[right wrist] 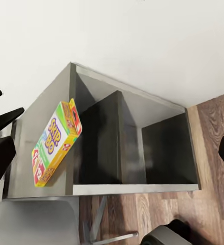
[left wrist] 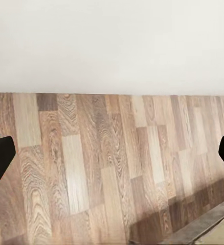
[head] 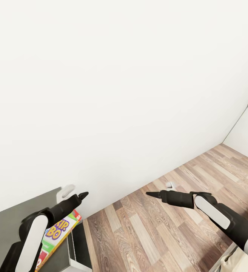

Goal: Put all the toys in the child's room - the three board games (two on the bed and one on the table), the two jigsaw puzzles on the table, and the tennis ball on the table - inside the toy box on the table in the child's room.

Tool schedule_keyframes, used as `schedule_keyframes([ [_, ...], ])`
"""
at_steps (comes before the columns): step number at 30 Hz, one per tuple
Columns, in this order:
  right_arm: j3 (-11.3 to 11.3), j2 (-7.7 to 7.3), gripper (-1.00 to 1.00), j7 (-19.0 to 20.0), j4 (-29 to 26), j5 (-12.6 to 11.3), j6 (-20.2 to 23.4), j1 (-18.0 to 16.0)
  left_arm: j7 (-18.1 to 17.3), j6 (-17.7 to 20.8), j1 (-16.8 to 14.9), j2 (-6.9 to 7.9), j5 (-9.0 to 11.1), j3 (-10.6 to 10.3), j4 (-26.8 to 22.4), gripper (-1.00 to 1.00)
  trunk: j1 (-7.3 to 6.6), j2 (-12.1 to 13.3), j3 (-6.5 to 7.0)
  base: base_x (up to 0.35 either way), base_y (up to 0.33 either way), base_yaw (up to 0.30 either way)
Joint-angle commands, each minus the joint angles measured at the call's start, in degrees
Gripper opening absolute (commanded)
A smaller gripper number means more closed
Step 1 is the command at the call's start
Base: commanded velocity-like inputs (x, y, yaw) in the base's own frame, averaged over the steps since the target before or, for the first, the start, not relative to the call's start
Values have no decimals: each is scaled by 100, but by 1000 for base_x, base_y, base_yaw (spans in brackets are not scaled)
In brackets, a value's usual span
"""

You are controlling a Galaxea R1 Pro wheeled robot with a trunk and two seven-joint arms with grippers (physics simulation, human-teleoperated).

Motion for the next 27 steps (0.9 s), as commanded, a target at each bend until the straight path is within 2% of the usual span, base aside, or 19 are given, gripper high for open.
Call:
schedule_keyframes([
  [1,14,-3,100,1,3,-35,14,-10,47,31,-6,-5,57,8,-7,100,3,-12,-11,0,0,0],
  [6,-37,141,100,117,197,-24,113,-55,16,53,-69,-12,89,-168,-16,100,113,-213,-101,0,0,0],
  [12,-51,197,100,438,274,2,135,-70,5,65,-123,-12,238,-310,-19,100,245,-453,-209,0,0,0],
  [14,-56,221,100,654,313,49,140,-76,0,71,-146,-7,393,-377,-20,100,289,-534,-245,0,0,0],
  [15,-56,221,100,654,313,49,140,-76,0,71,-146,-7,393,-377,-20,100,311,-574,-263,0,0,0],
  [17,-62,234,100,806,338,133,145,-79,-12,77,-166,6,566,-419,-21,100,355,-654,-298,0,0,0],
  [18,-62,234,100,806,338,133,145,-79,-12,77,-166,6,566,-419,-21,100,377,-694,-316,0,0,0],
  [23,-68,257,100,970,366,319,158,-88,-50,107,-286,21,931,-474,-21,100,486,-895,-406,0,0,0],
  [27,-70,266,100,1016,372,376,160,-90,-61,151,-405,16,1090,-495,-22,100,574,-1055,-478,0,0,0],
])
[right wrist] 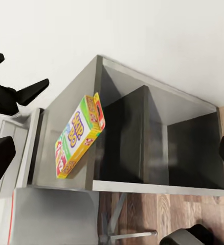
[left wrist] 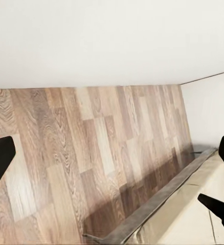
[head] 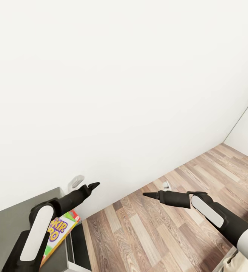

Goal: Put all the toys in the child's room - the three board games (two on the bed and one on the table), the two jigsaw puzzles on the table, and the tennis ball on the table - inside the toy box on the table in the child's room.

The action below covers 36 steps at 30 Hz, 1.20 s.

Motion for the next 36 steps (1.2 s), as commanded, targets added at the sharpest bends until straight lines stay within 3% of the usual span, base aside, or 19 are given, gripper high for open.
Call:
schedule_keyframes([
  [1,15,-1,100,11,2,-26,24,-9,47,63,-85,-8,131,2,-6,100,25,-50,-27,0,0,0],
  [10,14,9,100,60,5,27,32,-13,38,291,-564,-30,576,-29,-7,100,222,-411,-189,0,0,0],
  [15,13,14,100,107,-6,39,47,-18,39,497,-764,-76,994,-37,-7,100,332,-612,-279,0,0,0],
  [20,13,31,100,134,-7,40,63,-19,37,577,-846,-93,1184,-33,-7,100,442,-812,-368,0,0,0],
  [36,11,150,100,161,19,50,105,-21,55,711,-1267,-150,1529,-50,-4,100,793,-1454,-656,0,0,0],
])
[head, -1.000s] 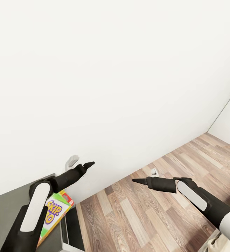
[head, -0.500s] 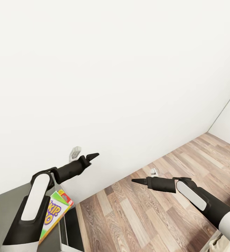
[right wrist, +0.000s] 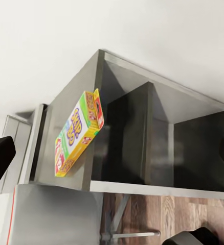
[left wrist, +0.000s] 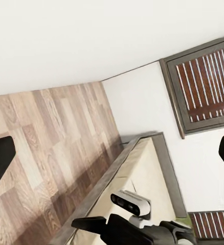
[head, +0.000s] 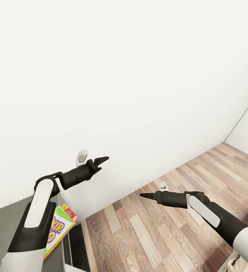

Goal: Put all the toys in the child's room - the three board games (two on the bed and one on the table), the two jigsaw puzzles on the table, and the tennis ball on the table - inside the toy box on the table in the child's room.

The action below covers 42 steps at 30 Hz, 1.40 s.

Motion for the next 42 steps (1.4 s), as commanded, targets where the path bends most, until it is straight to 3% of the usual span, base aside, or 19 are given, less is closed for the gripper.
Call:
schedule_keyframes([
  [1,15,-5,100,-6,-1,-48,27,-8,57,31,-6,-6,60,12,-4,100,23,-47,-25,0,0,0],
  [6,12,1,100,-5,3,-50,29,-8,57,62,-55,-24,128,8,-3,100,133,-248,-115,0,0,18],
  [42,8,17,100,-6,7,-75,39,-8,10,104,-92,-50,201,0,-6,100,133,-248,-115,0,0,256],
])
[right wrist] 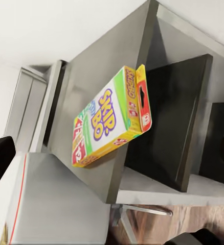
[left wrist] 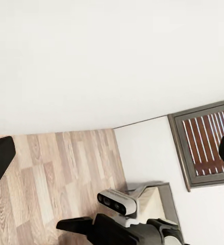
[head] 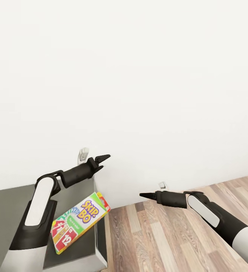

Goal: Put all the toys in the child's room - the three board games (two on the bed and one on the table), the two jigsaw puzzles on the table, and the tennis ball on the table - inside the toy box on the table in the child's room.

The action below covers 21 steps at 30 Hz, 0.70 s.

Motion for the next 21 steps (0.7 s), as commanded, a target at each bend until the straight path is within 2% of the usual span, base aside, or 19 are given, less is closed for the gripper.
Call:
schedule_keyframes([
  [1,13,-7,100,-7,-3,-48,27,-5,57,31,-6,-7,59,11,-2,100,1,-5,-6,0,0,296],
  [11,13,-7,100,44,32,-86,132,-21,52,32,-18,-16,64,5,-2,100,1,-5,-6,0,0,275],
  [17,5,-4,100,231,217,-96,226,-37,51,32,-23,-26,65,4,-3,100,1,-5,-6,0,0,132],
  [21,-28,1,100,544,552,-99,274,-130,51,32,-25,-31,65,3,-3,100,1,-5,-6,0,0,67],
])
